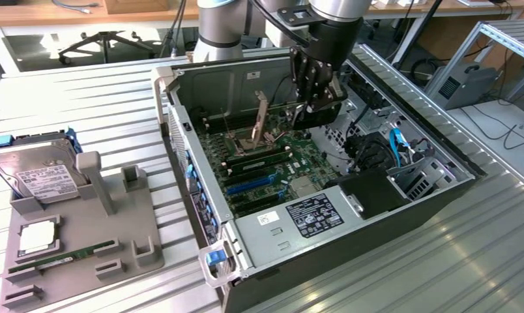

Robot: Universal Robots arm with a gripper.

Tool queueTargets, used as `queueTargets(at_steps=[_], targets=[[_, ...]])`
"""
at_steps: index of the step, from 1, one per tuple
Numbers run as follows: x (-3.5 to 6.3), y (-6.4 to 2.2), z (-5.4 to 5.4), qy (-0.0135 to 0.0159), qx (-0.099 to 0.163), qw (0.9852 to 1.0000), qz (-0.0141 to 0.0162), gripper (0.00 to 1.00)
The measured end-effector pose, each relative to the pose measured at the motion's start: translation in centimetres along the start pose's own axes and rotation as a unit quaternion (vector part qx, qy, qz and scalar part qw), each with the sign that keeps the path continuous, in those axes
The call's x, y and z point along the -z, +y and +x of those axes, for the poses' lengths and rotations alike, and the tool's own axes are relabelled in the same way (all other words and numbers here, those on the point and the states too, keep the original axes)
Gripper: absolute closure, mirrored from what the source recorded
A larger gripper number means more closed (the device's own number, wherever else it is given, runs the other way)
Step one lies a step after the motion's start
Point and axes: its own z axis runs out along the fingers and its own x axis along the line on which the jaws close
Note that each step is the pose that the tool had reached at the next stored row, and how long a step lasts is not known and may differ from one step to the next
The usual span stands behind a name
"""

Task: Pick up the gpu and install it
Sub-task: 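Insert the gpu into the slot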

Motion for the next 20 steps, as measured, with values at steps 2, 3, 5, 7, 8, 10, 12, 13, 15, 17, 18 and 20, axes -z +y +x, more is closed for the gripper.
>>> queueTargets(at_steps=[2,3,5,7,8,10,12,13,15,17,18,20], targets=[[-0.01,0.0,0.02,0.0,0.0,1.0,0.0,0.73],[-0.01,0.0,0.03,0.0,0.0,1.0,0.0,0.73],[-0.02,0.02,0.05,0.0,0.0,1.0,0.0,0.73],[-0.03,0.13,0.06,0.0,0.0,1.0,0.0,0.73],[-0.03,0.21,0.07,0.0,0.0,1.0,0.0,0.73],[-0.04,0.42,0.09,0.0,0.0,1.0,0.0,0.73],[-0.05,0.55,0.11,0.0,0.0,1.0,0.0,0.73],[-0.05,0.58,0.11,-0.0001,0.0,1.0,0.0,0.73],[-0.06,0.62,0.12,0.0,0.0,1.0,0.0,0.73],[-0.07,0.65,0.13,0.0,0.0,1.0,0.0,0.73],[-0.07,0.67,0.13,0.0,0.0,1.0,0.0,0.73],[-0.08,0.71,0.14,0.0001,0.0,1.0,0.0,0.73]])
